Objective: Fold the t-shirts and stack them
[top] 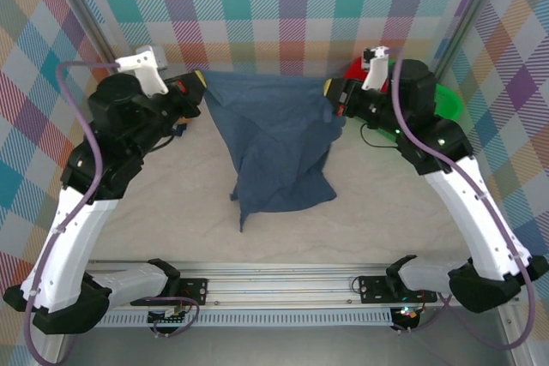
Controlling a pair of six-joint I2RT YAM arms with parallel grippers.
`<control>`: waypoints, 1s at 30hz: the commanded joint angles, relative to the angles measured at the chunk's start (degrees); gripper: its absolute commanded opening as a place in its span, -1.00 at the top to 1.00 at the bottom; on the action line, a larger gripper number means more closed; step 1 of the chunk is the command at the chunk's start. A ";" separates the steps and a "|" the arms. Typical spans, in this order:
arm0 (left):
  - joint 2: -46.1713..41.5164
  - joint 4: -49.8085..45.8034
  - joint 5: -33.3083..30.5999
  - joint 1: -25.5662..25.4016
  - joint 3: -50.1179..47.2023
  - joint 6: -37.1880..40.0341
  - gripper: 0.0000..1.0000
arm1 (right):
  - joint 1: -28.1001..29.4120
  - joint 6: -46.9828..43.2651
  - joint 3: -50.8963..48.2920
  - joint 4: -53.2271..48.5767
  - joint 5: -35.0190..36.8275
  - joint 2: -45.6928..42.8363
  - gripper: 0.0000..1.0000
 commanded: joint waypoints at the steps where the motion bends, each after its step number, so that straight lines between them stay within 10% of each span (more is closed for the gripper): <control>1: -1.14 5.80 -1.86 0.67 4.54 -0.18 1.00 | -0.72 -1.83 2.67 4.95 3.60 -2.79 1.00; 16: 19.86 -1.07 3.13 7.68 26.09 -1.99 1.00 | -9.52 4.09 17.10 7.32 -4.45 13.39 1.00; 30: 5.79 4.17 6.18 8.38 10.64 -1.60 1.00 | -9.62 3.06 4.76 15.55 -7.46 3.48 1.00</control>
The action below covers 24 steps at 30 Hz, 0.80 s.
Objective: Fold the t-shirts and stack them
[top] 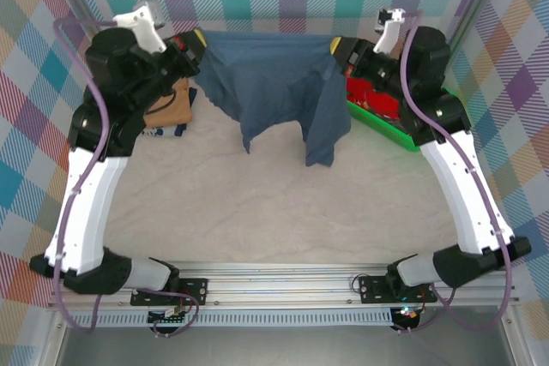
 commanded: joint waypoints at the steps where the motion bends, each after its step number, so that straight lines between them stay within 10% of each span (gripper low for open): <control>1: -8.05 6.24 -2.40 0.93 -5.40 -0.48 1.00 | -0.92 -0.03 -3.34 5.93 1.67 -6.57 1.00; 10: -10.47 6.95 -3.93 0.93 -4.21 -2.30 1.00 | -0.92 0.44 -6.81 11.34 2.53 -11.15 1.00; 21: 10.67 -2.81 -11.93 4.80 1.71 -3.92 1.00 | -2.84 -1.21 12.15 5.13 0.60 20.27 1.00; 24: 18.48 -5.14 -6.68 9.76 1.37 -6.50 0.85 | -3.75 -0.92 21.70 -2.58 -1.21 32.32 0.37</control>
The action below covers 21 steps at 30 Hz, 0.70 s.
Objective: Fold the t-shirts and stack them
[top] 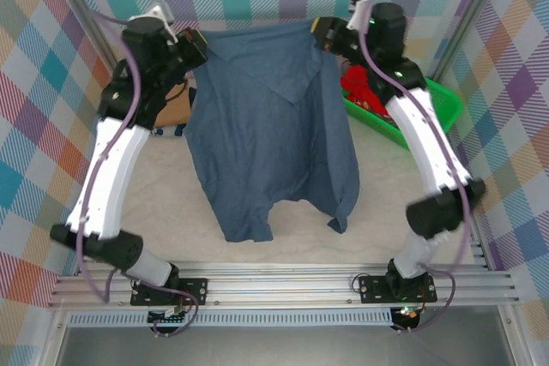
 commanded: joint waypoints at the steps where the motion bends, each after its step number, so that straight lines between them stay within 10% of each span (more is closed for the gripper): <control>1: 8.35 -5.72 3.86 6.32 0.44 -4.08 0.56 | -1.47 -0.96 7.93 -10.08 0.10 9.64 0.18; 6: 12.50 -10.59 6.44 8.17 -0.06 -3.36 -0.09 | -2.18 -0.07 5.54 -17.53 2.60 10.28 -0.27; 21: -12.83 -18.85 14.18 4.74 -54.95 -9.48 0.02 | 0.20 21.01 -64.54 -31.39 5.59 -32.32 -0.09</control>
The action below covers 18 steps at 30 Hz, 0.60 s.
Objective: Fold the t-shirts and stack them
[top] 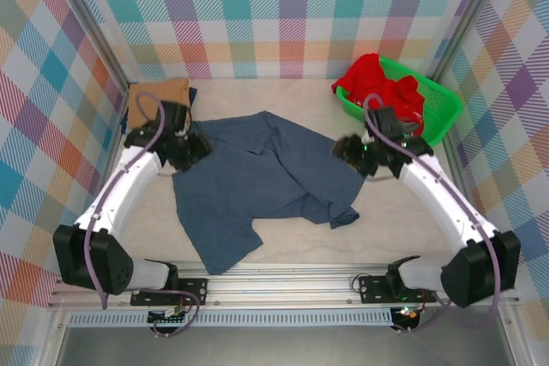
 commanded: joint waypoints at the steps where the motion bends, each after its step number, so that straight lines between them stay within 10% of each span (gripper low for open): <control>1: -0.54 -3.74 3.84 -0.37 -10.41 -3.63 0.01 | -0.02 7.70 -9.63 -4.97 -2.58 -0.83 -0.12; 7: 10.44 12.69 9.82 -1.07 -17.06 -7.01 0.19 | -0.41 9.06 -15.13 9.44 -7.69 8.18 0.16; 18: 27.14 14.31 -0.96 2.34 -6.37 -2.42 0.30 | -6.12 -2.12 0.10 10.97 -0.13 33.98 0.57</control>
